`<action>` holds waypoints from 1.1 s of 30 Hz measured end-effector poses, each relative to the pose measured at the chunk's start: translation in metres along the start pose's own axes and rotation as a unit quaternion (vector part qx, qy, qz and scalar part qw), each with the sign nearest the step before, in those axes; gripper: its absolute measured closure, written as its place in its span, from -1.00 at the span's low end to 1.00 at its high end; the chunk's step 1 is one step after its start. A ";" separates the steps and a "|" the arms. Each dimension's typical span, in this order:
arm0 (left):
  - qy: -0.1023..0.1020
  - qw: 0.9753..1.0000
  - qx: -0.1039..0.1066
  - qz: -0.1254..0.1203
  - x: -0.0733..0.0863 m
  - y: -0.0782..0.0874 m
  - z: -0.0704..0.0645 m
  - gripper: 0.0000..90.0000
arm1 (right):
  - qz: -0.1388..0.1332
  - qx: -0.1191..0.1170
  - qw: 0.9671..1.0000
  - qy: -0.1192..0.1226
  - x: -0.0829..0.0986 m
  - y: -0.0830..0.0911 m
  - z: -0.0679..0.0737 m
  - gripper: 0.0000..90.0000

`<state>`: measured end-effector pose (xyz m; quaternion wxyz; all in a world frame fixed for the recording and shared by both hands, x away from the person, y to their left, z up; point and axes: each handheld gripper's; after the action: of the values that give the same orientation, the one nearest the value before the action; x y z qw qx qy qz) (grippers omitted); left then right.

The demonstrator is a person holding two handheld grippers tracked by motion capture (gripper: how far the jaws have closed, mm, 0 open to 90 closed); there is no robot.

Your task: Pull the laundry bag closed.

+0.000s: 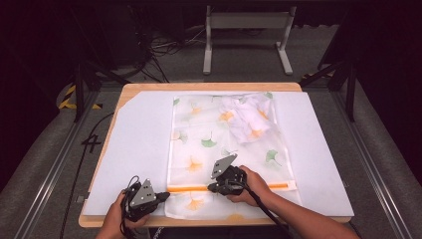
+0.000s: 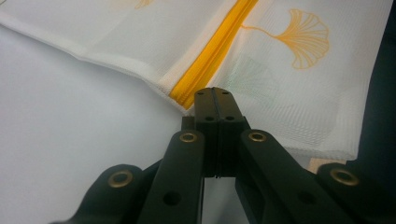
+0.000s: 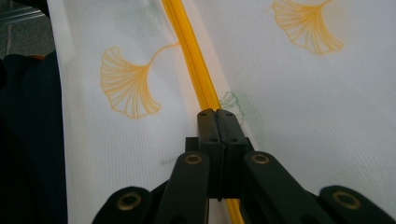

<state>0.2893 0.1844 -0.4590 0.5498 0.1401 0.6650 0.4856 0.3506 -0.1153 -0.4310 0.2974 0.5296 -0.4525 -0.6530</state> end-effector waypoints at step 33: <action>0.003 1.000 0.003 0.001 0.000 0.000 0.001 1.00 | 0.010 0.022 0.999 -0.024 0.049 0.027 -0.006 1.00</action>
<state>0.2902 0.1848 -0.4587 0.5468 0.1411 0.6681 0.4845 0.3407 -0.1709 -0.4271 0.2812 0.5161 -0.4787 -0.6522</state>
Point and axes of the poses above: each handheld gripper's, and its own axes: y roughly backward along the jaws, x roughly out of its underside, z roughly to its left, and after that the axes turned 11 degrees about z, right-handed
